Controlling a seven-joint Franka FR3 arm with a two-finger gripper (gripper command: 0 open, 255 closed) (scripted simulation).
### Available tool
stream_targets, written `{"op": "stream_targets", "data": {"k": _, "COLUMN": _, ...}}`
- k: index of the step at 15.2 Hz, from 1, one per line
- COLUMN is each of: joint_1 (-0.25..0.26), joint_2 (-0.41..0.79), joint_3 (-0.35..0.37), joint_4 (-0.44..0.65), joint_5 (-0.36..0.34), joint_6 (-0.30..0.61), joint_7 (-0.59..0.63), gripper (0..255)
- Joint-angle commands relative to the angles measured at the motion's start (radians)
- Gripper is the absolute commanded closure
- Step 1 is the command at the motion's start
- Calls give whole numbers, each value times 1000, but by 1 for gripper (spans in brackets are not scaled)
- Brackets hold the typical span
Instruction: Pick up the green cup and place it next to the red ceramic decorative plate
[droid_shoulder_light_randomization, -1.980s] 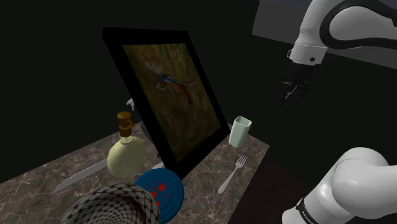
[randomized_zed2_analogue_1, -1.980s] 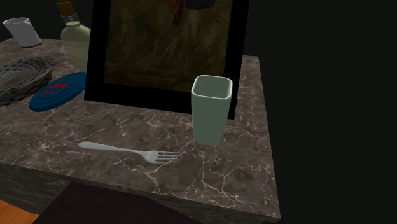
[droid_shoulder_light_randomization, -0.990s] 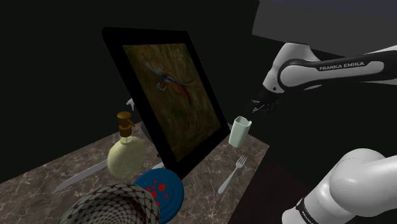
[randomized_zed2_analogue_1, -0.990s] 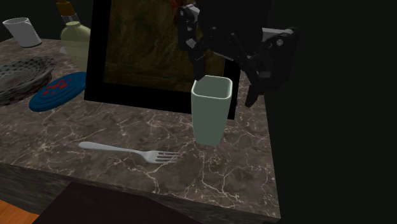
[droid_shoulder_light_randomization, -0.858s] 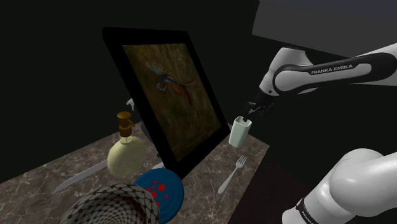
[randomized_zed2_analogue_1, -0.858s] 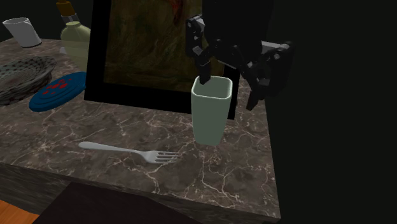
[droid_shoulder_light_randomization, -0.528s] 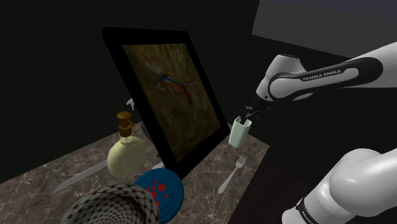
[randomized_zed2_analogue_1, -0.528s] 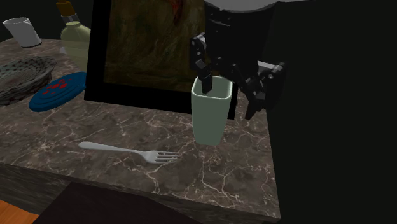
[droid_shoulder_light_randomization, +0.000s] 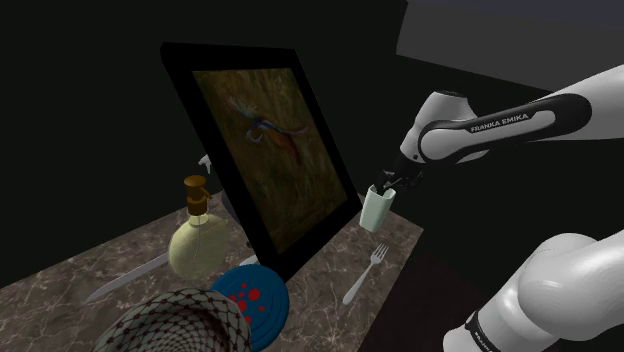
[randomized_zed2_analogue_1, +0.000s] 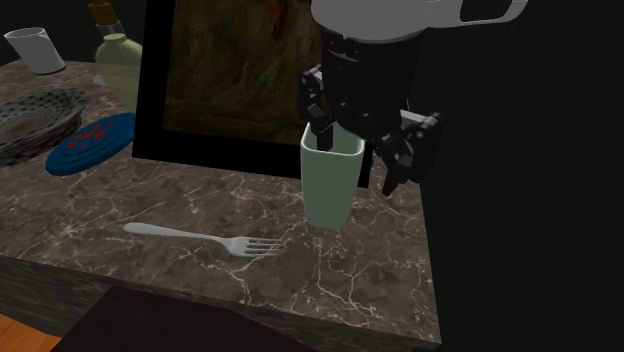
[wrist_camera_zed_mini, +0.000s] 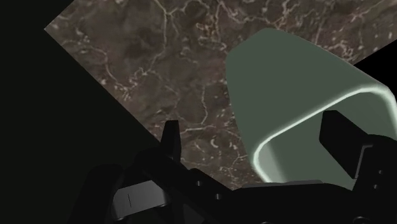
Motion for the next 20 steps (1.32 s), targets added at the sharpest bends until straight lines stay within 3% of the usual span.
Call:
{"op": "stream_targets", "data": {"k": 1, "joint_1": 0, "joint_2": 0, "joint_3": 0, "joint_4": 0, "joint_5": 0, "joint_6": 0, "joint_7": 0, "gripper": 0}}
{"op": "stream_targets", "data": {"k": 2, "joint_1": 0, "joint_2": 0, "joint_3": 0, "joint_4": 0, "joint_5": 0, "joint_6": 0, "joint_7": 0, "gripper": 0}}
{"op": "stream_targets", "data": {"k": 3, "joint_1": 0, "joint_2": 0, "joint_3": 0, "joint_4": 0, "joint_5": 0, "joint_6": 0, "joint_7": 0, "gripper": 255}}
{"op": "stream_targets", "data": {"k": 12, "joint_1": 0, "joint_2": 0, "joint_3": 0, "joint_4": 0, "joint_5": 0, "joint_6": 0, "joint_7": 0, "gripper": 255}}
{"op": "stream_targets", "data": {"k": 20, "joint_1": -1, "joint_2": -67, "joint_3": 9, "joint_4": 65, "joint_5": 1, "joint_6": -132, "joint_7": 4, "gripper": 255}}
